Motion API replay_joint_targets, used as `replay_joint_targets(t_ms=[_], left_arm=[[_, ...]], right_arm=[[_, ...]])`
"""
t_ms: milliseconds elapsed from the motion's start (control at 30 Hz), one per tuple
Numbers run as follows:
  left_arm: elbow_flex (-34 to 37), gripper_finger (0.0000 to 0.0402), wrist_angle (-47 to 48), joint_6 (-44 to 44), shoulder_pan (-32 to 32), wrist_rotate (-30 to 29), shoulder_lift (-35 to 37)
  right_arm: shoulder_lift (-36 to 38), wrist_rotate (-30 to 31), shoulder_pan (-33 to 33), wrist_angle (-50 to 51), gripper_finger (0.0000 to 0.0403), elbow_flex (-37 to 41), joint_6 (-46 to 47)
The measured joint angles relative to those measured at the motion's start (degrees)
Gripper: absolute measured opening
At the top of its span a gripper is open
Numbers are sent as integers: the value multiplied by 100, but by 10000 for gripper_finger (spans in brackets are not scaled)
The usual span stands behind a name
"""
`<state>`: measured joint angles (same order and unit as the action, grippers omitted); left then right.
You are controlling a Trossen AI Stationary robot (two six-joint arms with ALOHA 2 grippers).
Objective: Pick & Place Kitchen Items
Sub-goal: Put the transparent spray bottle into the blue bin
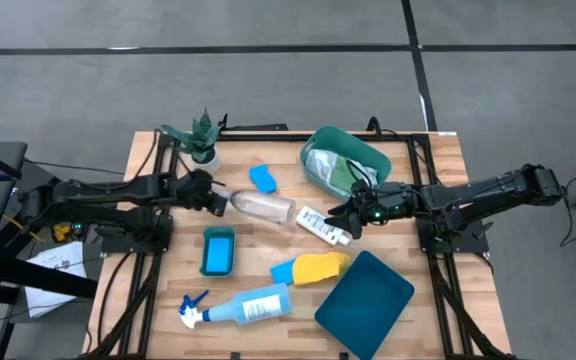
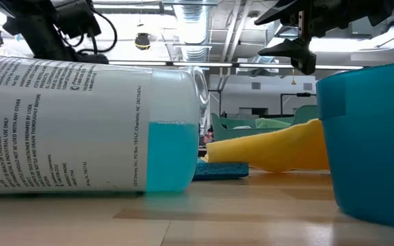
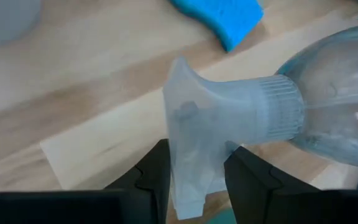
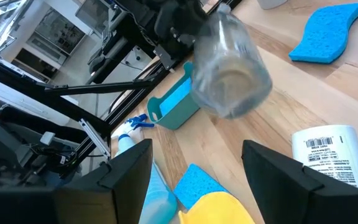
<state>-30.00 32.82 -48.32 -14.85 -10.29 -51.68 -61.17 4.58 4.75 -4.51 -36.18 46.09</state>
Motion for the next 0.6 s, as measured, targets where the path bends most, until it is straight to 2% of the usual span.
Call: replay_joint_targets(t_ms=[300, 600], left_arm=[[0, 113, -109, 1061, 0, -200, 547], [0, 113, -1521, 2717, 314, -341, 644]], right_arm=[[0, 0, 0, 26, 240, 0, -11], [0, 44, 0, 26, 240, 0, 3]])
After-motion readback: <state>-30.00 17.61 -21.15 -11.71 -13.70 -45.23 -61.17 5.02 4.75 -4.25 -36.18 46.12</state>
